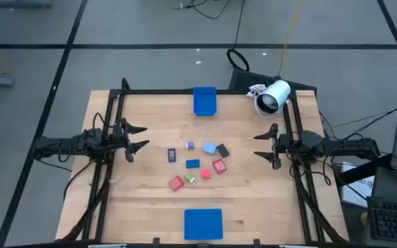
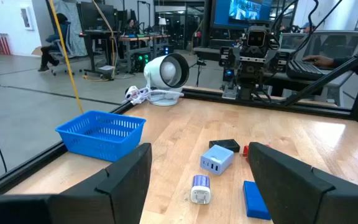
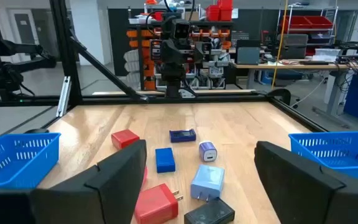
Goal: Pick & Place Office items
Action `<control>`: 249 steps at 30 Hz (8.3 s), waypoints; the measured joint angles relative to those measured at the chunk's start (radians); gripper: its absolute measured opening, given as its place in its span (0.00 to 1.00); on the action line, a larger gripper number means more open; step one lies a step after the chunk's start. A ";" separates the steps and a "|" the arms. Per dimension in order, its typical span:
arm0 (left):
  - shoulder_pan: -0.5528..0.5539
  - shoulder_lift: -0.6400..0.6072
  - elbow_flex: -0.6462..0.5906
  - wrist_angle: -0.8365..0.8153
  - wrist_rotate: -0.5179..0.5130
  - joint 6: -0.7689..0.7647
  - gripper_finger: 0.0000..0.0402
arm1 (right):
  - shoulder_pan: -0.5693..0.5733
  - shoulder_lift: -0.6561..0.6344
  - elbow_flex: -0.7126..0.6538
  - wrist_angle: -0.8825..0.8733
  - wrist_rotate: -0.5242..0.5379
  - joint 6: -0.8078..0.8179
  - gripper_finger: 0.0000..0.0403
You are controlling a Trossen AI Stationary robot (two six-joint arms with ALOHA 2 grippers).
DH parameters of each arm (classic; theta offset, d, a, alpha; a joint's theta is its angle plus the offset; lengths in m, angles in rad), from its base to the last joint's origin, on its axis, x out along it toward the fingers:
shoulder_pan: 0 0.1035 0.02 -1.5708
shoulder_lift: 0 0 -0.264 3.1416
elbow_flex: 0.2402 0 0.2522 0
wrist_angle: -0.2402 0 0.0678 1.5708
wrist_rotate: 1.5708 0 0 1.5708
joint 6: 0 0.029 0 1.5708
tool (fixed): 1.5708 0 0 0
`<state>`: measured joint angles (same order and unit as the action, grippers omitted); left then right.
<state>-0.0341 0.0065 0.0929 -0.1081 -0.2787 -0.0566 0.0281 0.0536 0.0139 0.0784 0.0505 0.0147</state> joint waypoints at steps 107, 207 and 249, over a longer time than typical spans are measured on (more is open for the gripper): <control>0.000 0.000 0.000 0.000 0.000 0.000 0.68 | 0.000 0.000 0.000 0.053 -0.004 0.220 0.72; 0.000 0.000 0.000 0.000 0.000 0.000 0.68 | 0.061 1.595 0.698 -0.048 0.318 0.549 0.49; -0.001 0.000 0.000 0.193 0.070 -0.357 0.68 | 0.113 1.271 0.698 0.229 0.200 0.121 0.39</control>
<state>-0.0349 0.0063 0.0930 0.0845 -0.2090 -0.4139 0.1406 1.3247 0.7116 0.3078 0.2502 0.1361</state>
